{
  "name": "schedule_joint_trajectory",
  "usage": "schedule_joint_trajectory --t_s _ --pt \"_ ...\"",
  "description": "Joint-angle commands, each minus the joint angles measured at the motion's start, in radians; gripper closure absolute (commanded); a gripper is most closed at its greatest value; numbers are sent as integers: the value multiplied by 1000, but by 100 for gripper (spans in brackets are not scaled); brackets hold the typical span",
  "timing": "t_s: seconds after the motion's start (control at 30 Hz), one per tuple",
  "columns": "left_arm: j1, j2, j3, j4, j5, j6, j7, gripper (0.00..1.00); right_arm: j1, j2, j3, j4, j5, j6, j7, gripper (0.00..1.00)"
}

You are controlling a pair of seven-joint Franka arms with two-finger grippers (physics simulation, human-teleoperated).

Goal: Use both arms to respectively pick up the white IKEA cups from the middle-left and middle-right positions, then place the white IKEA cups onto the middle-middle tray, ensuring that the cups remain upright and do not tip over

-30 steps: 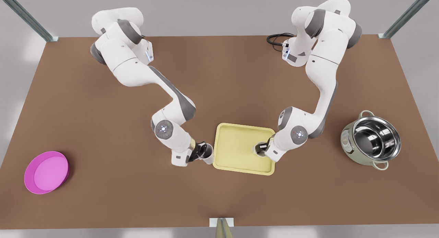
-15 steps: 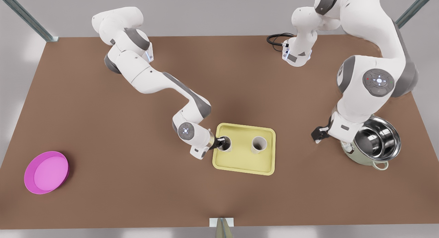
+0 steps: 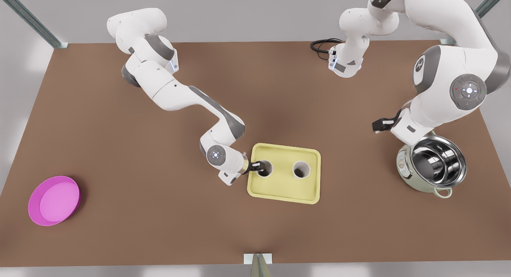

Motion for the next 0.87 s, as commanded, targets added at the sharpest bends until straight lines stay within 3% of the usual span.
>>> schedule_joint_trajectory --t_s 0.0,0.1,0.17,0.2,0.23,0.27,0.33,0.43,0.47,0.5,0.53,0.57,0.83 --pt "-2 -17 -5 21 -35 -104 188 0 -1 -6 10 -3 -1 -5 134 0" --pt "-2 -9 -24 10 -48 -139 189 0 -19 -44 45 -5 1 -71 137 0" --pt "-1 -14 -33 13 -71 -161 188 0 -183 -75 165 -35 -2 -204 137 0" --pt "-1 -16 -36 13 -71 -162 188 0 -272 -87 174 -52 -8 -278 130 0" --pt "-1 -16 -37 13 -71 -162 188 0 -393 -94 162 -61 -22 -468 130 0" --pt "-2 -14 -37 13 -71 -162 188 0 -522 -90 156 -51 -77 -546 105 0" --pt "-4 -9 -37 10 -71 -167 186 0 -610 -115 154 -48 -490 -583 -146 0" --pt "-6 -3 -37 7 -71 -168 186 0 -653 -316 153 -43 -518 -782 -376 0" --pt "-6 -3 -39 -1 -69 -168 186 0 -648 -438 157 7 -408 -899 -418 0" --pt "-6 -3 -37 -4 -69 -168 186 0 -654 -532 107 37 -208 -936 -421 0" --pt "-6 -3 -39 -7 -69 -168 186 0 -513 -698 -175 -11 -38 -951 -493 0" --pt "-6 -3 -37 -7 -69 -168 186 0 -440 -762 -317 -81 30 -941 -536 0" --pt "-1 1 -37 -13 -63 -168 186 0 -440 -891 -324 -193 24 -936 -541 0"
